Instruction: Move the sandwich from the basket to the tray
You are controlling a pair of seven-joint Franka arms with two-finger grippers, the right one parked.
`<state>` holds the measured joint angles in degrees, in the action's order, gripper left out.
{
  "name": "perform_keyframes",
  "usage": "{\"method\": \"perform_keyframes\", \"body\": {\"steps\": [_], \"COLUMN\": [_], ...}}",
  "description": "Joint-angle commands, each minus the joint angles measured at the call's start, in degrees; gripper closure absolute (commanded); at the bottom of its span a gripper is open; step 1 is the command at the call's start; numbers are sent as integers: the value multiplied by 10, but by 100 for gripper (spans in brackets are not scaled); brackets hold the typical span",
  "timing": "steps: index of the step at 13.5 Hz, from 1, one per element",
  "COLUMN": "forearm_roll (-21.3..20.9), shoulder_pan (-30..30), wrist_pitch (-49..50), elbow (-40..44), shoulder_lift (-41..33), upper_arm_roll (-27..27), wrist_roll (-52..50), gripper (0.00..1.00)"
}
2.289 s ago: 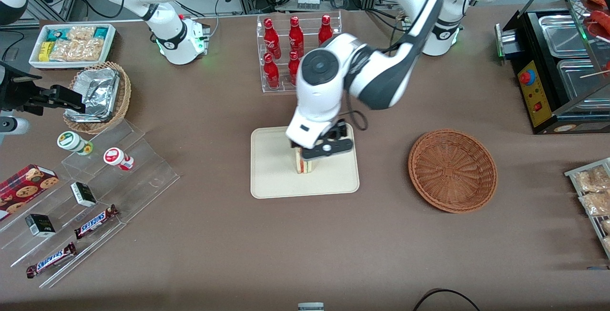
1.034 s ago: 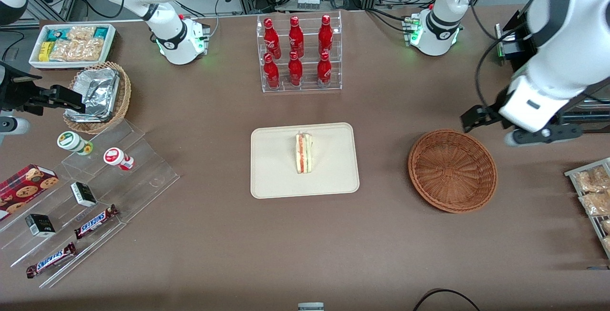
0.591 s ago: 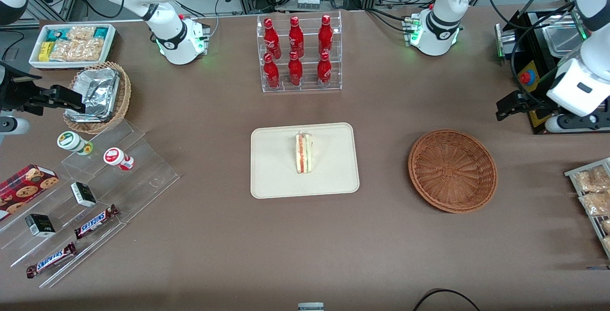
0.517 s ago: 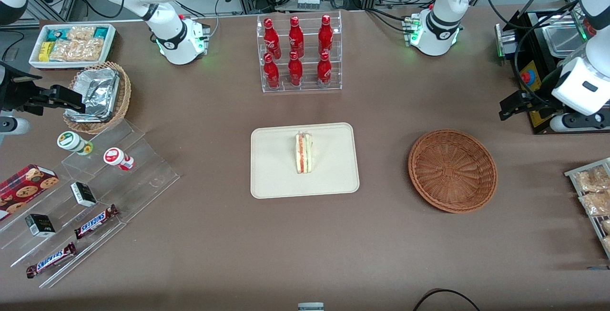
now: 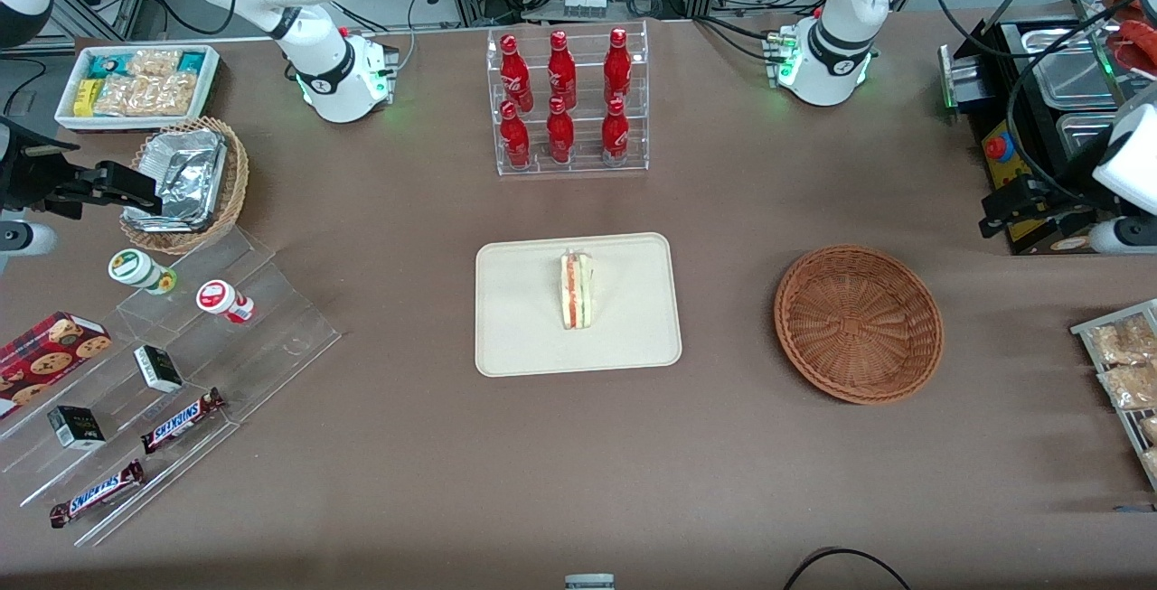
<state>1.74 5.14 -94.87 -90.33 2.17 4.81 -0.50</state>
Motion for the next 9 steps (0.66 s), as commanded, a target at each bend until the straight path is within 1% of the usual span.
{"method": "perform_keyframes", "body": {"steps": [1, 3, 5, 8, 9], "forearm_roll": [-1, -1, -2, -3, -2], "shoulder_pan": [-70, -72, -72, -71, -67], "wrist_pitch": [19, 22, 49, 38, 36], "elbow": [65, 59, 51, -5, -5], "shoulder_lift": [41, 31, 17, -31, -30], "upper_arm_roll": [-79, -82, -77, -73, -67], "wrist_roll": [4, 8, 10, 23, 29], "gripper": [0, 0, 0, 0, 0]}}
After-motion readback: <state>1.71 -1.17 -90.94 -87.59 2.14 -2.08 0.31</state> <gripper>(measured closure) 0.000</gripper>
